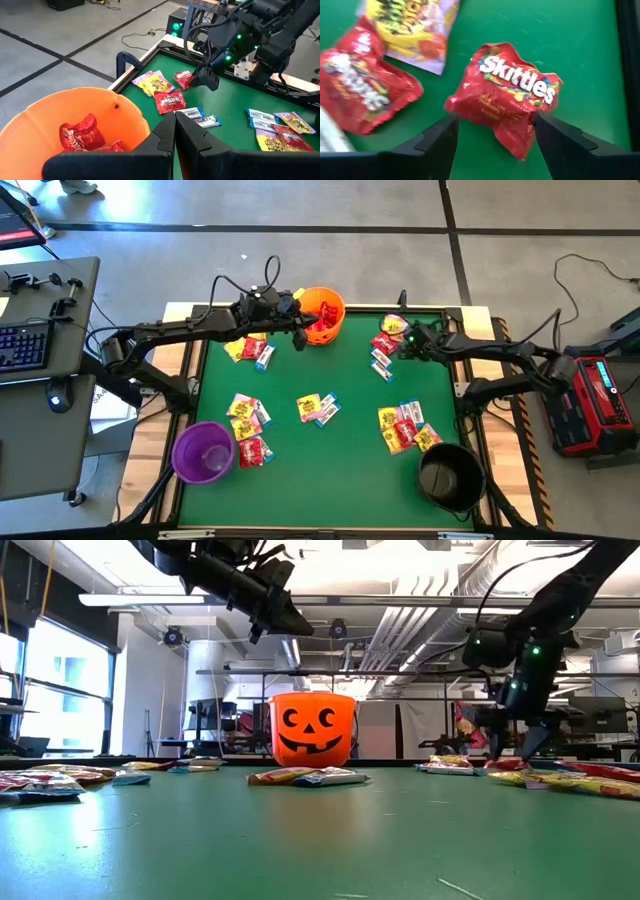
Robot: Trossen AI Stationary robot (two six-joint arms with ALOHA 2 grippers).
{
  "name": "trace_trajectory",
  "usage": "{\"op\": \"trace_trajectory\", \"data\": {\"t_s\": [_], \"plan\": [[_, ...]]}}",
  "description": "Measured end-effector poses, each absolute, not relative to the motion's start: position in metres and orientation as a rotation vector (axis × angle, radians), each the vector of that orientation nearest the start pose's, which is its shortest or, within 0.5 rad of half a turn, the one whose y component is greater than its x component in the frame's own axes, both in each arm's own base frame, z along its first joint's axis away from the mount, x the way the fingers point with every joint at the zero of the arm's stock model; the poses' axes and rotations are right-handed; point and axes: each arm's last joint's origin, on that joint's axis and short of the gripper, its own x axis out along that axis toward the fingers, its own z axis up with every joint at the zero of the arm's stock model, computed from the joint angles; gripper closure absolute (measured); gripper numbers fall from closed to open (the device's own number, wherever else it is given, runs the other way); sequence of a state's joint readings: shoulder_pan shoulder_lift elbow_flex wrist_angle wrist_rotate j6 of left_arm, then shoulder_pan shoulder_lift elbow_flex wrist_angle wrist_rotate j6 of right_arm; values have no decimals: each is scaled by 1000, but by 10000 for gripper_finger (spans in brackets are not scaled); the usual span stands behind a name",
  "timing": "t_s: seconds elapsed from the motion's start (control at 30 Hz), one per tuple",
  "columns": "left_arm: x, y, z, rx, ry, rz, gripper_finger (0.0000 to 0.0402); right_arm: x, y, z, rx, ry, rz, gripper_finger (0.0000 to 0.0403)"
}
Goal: Sort candy by brand, put in halloween buckets
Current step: Put the red candy into the orange bucket
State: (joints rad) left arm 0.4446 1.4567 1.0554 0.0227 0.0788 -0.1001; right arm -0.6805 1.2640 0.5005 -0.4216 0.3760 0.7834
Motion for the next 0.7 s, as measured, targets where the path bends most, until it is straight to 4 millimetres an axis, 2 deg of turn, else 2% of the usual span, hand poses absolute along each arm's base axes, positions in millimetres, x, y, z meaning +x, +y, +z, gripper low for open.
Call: {"op": "trace_trajectory", "data": {"t_s": [0.1,0.2,0.47,0.7], "plan": [[298,139,289,-197,351,380,401,139,-128,135,831,806,-1400,177],[298,139,289,-200,351,381,401,134,-123,127,875,804,-1430,213],[298,139,289,-224,347,384,401,140,-121,132,896,840,-1335,386],[298,139,289,-225,347,385,401,163,-125,167,844,779,-1187,398]]}}
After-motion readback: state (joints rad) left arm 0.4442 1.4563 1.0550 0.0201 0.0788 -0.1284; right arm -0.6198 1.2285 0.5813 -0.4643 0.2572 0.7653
